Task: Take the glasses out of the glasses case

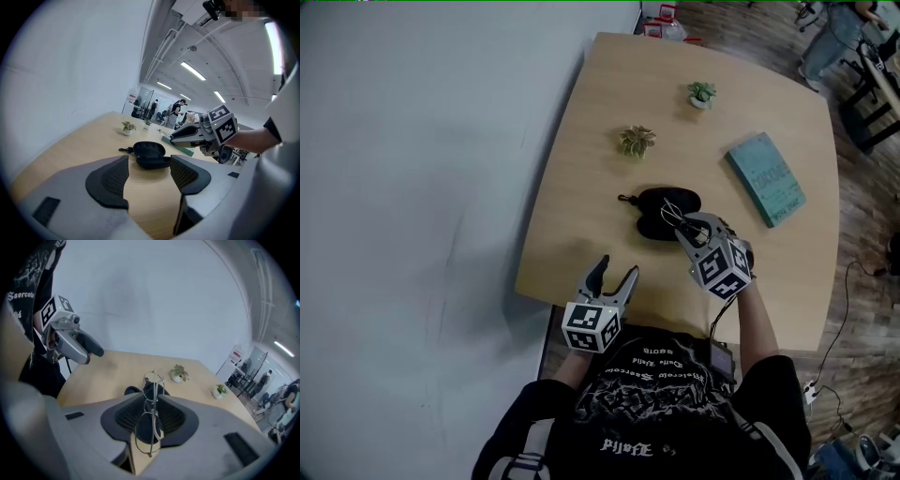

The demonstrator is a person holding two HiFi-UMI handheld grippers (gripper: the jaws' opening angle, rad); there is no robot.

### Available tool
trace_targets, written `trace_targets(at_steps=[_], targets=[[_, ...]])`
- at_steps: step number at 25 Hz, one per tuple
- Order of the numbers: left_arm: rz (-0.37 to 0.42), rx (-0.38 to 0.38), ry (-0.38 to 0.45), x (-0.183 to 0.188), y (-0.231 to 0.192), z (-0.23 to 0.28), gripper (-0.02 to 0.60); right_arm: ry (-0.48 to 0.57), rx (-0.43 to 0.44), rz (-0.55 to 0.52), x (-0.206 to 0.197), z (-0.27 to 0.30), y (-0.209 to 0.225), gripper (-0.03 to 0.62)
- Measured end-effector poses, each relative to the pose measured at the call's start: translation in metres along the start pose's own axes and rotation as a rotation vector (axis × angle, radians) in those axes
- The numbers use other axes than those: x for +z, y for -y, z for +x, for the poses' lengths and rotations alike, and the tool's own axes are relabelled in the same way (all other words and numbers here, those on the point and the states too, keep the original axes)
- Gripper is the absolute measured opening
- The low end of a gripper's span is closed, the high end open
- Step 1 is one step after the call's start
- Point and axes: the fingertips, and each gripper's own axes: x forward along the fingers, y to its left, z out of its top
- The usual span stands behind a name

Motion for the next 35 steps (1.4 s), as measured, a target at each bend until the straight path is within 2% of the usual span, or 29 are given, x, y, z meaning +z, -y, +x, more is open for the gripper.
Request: trace_targets(at_steps=[13,22,27,35], targets=[[0.096,-0.078,0.051,0.011,-0.005,-0.023,0.285,0.118,-0.209,0.221,0.01,-0.044,-0.026,0.098],[0.127,-0.113,0.069,0.011,-0.008,-0.04,0.285,0.295,-0.373,0.439,0.018,-0.078,-0.051,0.095],[0.136,-0.133,0.073,0.008,-0.005,-0.041,0.285,0.334,-0.452,0.512,0.006,-0.088,-0.069,0.095],[0.144,-0.151,0.079,0.008,-0.003,-0.04,0.285,0.349,-0.498,0.605,-0.01,-0.09,-0.087,0.094]])
